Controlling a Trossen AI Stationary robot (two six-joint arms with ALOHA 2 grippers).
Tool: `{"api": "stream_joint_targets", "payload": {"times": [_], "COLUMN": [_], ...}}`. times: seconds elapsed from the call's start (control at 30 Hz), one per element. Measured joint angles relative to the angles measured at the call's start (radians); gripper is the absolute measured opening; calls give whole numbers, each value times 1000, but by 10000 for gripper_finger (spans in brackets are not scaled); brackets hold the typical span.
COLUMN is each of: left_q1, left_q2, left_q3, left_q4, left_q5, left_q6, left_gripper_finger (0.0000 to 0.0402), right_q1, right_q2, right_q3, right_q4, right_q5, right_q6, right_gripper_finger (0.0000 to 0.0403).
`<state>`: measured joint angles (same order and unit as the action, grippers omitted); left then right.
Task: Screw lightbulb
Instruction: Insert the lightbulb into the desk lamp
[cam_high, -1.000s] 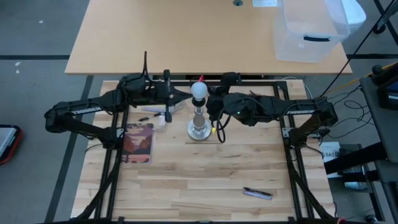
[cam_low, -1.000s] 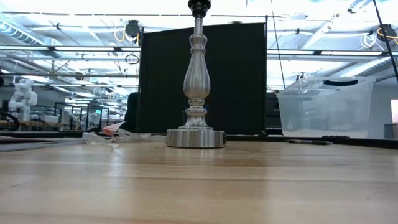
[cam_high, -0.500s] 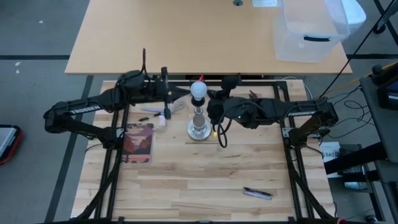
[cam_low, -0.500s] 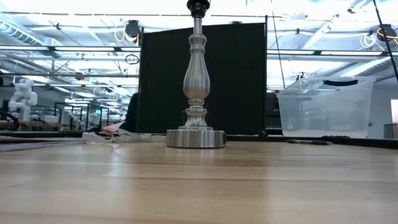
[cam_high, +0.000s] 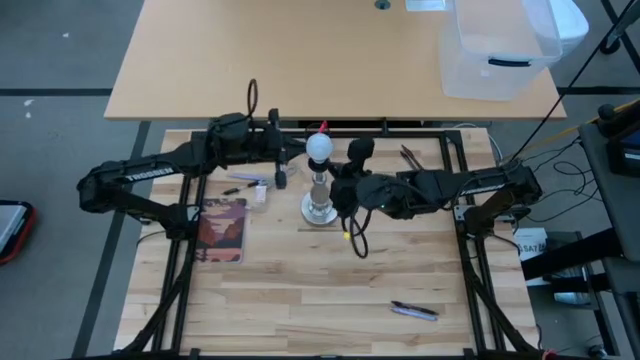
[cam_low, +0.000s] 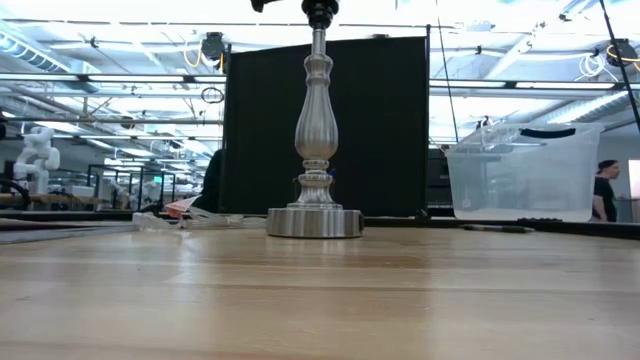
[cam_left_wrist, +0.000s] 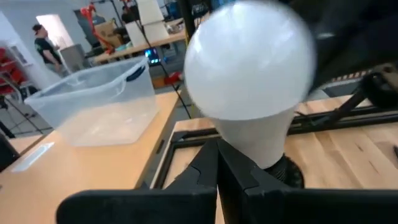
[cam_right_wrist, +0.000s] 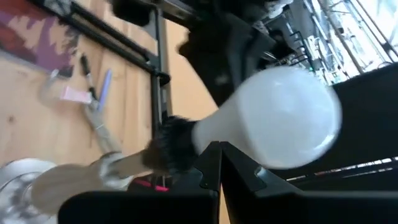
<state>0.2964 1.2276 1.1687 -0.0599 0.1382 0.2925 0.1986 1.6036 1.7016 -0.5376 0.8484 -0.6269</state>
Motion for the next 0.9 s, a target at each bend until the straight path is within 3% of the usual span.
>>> {"api": "stream_joint_targets", "payload": {"times": [0.23,0.5,0.9], "left_q1": [7,-19,-69], "left_q2": [-23,-112,-71], "left_q3": [0,0,0], "left_q4": [-16,-28,8], "left_q5": [-8,37,49], "left_q6": [-1,3,32], "left_gripper_finger": [0,0,0], "right_q1": [30,-22,-75], "right_q2": [34,40,40], "right_q3": [0,0,0], "right_q4": [-81,-12,82], "right_q5": [26,221,226], "right_q6": [59,-21,-130], "right_gripper_finger": [0,0,0]}}
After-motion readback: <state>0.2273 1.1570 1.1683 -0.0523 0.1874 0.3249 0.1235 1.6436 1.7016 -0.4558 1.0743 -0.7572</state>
